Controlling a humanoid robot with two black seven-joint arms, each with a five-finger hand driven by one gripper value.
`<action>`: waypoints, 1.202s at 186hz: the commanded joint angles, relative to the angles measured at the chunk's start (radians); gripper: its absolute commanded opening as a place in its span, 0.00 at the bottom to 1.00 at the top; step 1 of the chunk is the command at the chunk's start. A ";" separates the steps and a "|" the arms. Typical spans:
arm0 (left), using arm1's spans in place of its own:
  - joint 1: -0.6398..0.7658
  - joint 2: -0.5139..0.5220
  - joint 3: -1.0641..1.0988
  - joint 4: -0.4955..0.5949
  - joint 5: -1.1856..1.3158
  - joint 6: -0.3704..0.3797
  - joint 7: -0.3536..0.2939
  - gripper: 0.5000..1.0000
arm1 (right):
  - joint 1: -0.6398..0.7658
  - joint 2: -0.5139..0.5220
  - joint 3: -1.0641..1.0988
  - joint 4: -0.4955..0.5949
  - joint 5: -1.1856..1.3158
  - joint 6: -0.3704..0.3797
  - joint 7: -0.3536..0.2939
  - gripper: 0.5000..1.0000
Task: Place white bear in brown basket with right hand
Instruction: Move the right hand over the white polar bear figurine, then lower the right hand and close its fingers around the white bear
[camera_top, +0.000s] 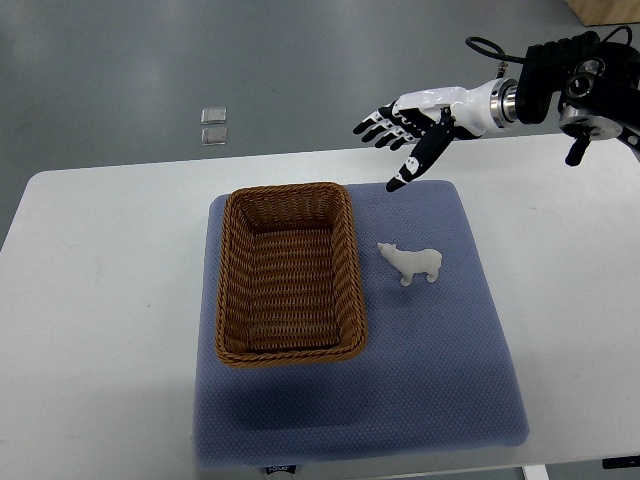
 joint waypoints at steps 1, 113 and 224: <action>0.000 0.000 0.001 -0.003 0.000 0.000 -0.001 1.00 | 0.039 -0.001 -0.114 0.043 -0.081 0.002 -0.005 0.85; 0.000 0.000 0.004 -0.001 -0.002 0.000 0.000 1.00 | -0.133 0.041 -0.141 0.043 -0.129 -0.216 -0.007 0.83; 0.000 0.000 0.004 0.000 -0.002 0.002 0.000 1.00 | -0.211 0.048 -0.133 0.046 -0.130 -0.257 -0.007 0.70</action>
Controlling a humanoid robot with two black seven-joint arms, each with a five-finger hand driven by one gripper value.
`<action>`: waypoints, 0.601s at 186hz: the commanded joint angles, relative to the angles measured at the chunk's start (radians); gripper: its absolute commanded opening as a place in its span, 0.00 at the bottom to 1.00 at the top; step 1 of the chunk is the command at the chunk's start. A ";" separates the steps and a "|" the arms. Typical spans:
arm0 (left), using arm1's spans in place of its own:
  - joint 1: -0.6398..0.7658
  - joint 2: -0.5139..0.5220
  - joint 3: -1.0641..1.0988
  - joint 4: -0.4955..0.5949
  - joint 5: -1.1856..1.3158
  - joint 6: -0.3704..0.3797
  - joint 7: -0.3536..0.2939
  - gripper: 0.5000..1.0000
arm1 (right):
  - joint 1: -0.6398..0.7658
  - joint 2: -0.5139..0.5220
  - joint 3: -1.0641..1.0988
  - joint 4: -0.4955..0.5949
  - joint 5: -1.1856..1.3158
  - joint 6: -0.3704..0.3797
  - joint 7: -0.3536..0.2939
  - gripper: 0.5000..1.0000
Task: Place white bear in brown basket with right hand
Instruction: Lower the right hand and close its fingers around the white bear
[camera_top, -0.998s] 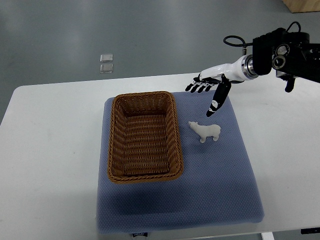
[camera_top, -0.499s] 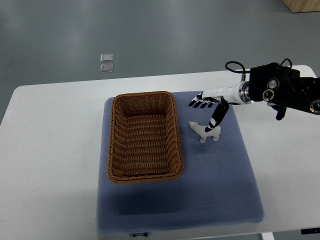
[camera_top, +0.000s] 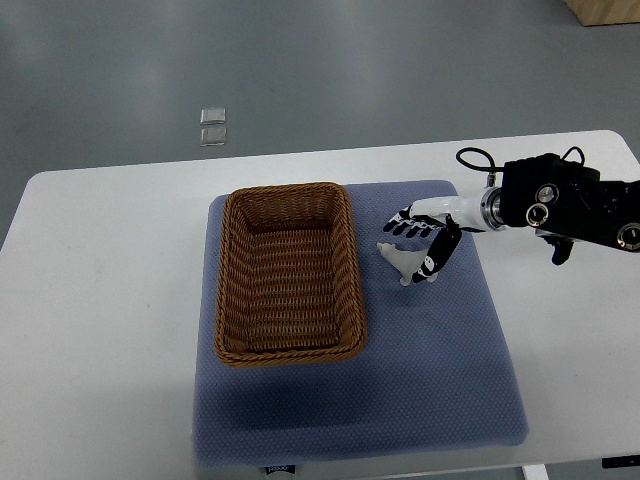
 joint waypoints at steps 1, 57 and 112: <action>0.000 0.000 0.000 -0.001 0.000 0.000 0.000 1.00 | -0.010 0.007 0.000 0.000 0.000 -0.020 -0.001 0.69; 0.000 0.000 0.000 0.000 0.000 0.000 0.000 1.00 | -0.037 0.012 0.000 0.000 -0.003 -0.036 -0.001 0.49; 0.000 0.000 0.000 0.002 0.000 0.000 0.000 1.00 | -0.045 0.007 0.002 0.000 -0.009 -0.079 0.002 0.17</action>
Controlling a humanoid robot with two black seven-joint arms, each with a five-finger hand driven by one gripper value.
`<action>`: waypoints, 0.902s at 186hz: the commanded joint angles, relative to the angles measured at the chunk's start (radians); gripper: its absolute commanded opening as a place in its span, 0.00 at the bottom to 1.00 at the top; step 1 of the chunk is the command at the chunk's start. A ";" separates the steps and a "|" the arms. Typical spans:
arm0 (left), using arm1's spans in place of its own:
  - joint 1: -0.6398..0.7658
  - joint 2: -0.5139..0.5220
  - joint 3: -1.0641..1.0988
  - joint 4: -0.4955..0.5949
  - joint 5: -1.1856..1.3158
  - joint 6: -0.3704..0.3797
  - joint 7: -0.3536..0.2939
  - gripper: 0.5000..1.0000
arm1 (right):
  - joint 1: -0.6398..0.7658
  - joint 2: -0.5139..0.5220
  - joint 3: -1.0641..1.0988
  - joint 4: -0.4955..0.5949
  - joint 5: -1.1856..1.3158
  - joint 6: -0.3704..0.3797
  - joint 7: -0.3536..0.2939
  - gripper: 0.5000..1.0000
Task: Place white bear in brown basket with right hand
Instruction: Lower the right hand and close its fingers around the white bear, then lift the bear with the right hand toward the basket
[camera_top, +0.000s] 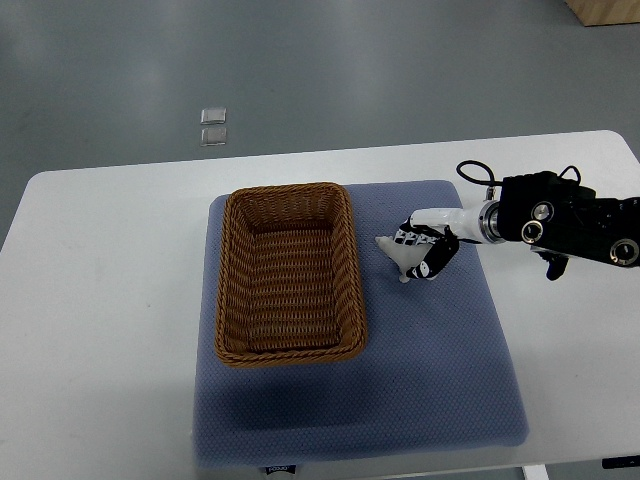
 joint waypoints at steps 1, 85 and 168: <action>0.001 0.000 0.000 0.000 0.000 0.000 0.000 1.00 | 0.000 -0.005 0.001 0.000 0.000 -0.016 0.001 0.17; 0.000 0.000 0.000 0.003 0.000 0.000 0.000 1.00 | 0.139 -0.091 0.007 0.057 0.021 0.003 0.002 0.11; 0.000 0.000 0.000 0.000 0.000 0.000 0.000 1.00 | 0.428 -0.096 0.004 0.123 0.159 0.056 -0.001 0.12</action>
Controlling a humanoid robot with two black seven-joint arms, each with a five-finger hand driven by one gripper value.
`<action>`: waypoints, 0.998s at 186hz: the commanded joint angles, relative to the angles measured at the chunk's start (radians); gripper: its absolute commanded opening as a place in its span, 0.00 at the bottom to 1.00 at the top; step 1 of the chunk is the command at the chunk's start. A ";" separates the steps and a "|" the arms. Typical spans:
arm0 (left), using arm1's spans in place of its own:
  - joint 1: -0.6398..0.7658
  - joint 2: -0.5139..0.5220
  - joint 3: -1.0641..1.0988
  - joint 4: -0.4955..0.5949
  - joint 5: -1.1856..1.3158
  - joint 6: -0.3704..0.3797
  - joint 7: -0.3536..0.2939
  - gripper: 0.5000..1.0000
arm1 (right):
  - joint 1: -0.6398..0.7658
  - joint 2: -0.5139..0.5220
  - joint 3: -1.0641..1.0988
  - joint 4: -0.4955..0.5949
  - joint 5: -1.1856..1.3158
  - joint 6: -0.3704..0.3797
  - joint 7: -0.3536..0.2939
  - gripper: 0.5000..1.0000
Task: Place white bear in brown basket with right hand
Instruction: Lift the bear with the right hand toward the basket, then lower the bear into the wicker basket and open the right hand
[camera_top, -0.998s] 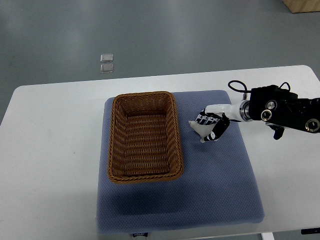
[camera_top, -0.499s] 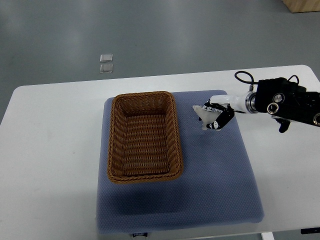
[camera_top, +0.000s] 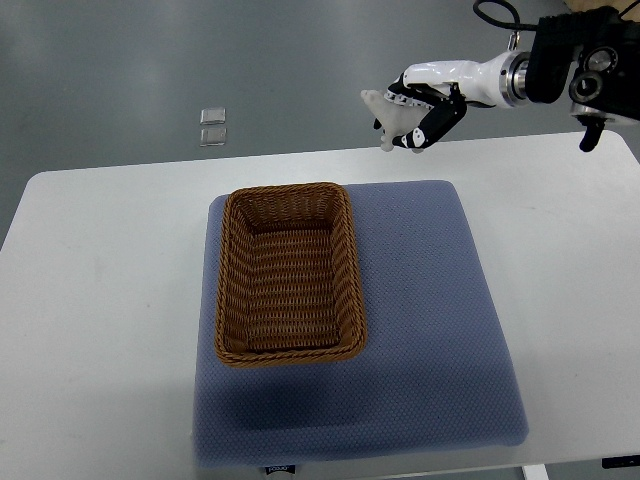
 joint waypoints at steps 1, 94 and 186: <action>0.000 0.000 -0.001 0.001 0.000 0.000 0.000 1.00 | 0.021 0.037 -0.002 -0.001 0.032 -0.004 0.000 0.12; 0.000 0.000 0.001 -0.002 0.000 0.000 0.000 1.00 | -0.129 0.406 -0.003 -0.152 0.020 -0.155 0.033 0.16; 0.000 0.000 -0.001 -0.003 0.001 -0.002 0.000 1.00 | -0.290 0.553 -0.006 -0.304 -0.097 -0.207 0.053 0.19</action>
